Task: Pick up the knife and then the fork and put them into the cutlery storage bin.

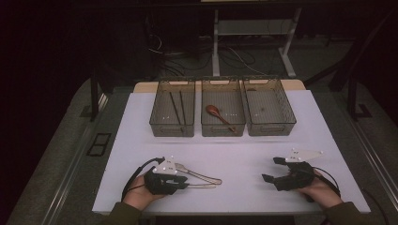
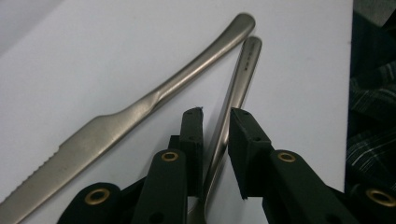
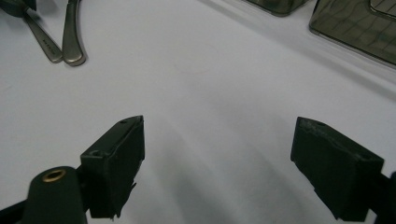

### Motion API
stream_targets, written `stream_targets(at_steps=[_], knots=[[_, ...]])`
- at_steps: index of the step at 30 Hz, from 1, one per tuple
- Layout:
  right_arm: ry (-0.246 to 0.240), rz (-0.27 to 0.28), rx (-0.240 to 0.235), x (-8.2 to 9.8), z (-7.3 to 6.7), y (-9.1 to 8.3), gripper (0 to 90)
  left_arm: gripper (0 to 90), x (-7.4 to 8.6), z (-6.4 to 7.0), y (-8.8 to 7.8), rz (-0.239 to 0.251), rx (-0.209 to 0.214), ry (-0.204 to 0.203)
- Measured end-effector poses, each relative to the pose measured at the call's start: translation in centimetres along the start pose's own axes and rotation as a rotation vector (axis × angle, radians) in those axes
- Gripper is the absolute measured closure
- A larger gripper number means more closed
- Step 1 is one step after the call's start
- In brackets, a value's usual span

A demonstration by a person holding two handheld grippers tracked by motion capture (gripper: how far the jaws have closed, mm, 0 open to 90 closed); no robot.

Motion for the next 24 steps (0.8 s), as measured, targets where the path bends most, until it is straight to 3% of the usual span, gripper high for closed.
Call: stream_targets(at_steps=[20,24], knots=[[-0.004,0.000,-0.002,0.0,-0.1,0.0,16.8,82.6,0.5,0.9,0.4,-0.034,0.112,0.021],[-0.003,-0.002,-0.003,0.0,-0.1,0.0,16.8,83.2,0.5,1.1,0.4,-0.034,0.116,0.030]])
Point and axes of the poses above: each handheld gripper's, and its own axes: y roughly forward along the jaws, x roughly out of its underside, z roughly to its right, the point moved 4 cm from there along y, roughly forward along the jaws, and after that the axes turned 4 degrees about x, right-handed, at the moved point
